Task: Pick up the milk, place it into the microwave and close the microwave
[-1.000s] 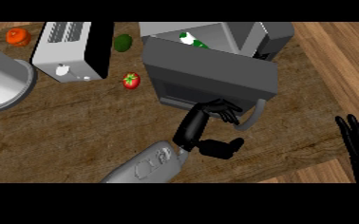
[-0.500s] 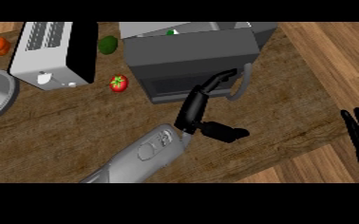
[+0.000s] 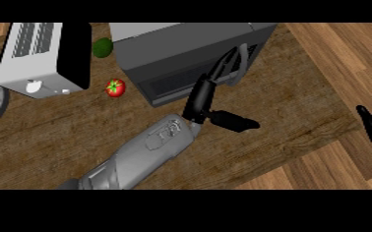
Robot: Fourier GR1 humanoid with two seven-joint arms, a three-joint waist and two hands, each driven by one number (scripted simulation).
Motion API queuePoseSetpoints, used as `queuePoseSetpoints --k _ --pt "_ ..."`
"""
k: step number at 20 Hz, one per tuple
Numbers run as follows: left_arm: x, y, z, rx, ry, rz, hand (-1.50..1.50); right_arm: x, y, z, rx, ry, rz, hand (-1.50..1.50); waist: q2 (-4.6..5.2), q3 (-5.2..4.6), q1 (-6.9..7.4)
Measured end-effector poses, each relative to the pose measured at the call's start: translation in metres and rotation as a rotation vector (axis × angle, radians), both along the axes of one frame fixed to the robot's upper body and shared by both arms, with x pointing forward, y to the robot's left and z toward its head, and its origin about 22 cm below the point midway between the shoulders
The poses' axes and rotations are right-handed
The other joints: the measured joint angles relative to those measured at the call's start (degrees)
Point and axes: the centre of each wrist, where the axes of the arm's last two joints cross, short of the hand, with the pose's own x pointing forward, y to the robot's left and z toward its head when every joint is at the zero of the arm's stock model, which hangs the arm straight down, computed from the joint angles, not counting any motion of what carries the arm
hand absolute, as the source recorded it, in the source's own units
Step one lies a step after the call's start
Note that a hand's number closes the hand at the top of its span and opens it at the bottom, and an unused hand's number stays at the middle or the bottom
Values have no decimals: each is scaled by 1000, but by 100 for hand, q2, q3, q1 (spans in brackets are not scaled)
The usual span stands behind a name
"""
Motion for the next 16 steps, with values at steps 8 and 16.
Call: queuePoseSetpoints --k 8,16 --pt "8 -2 5 -14 -20 17 -150 10 -1 13 3 -16 48 -150 49 7 -158" --pt "11 2 1 -31 -44 41 -150 16 -6 25 -6 -22 58 -150 64 5 -277"
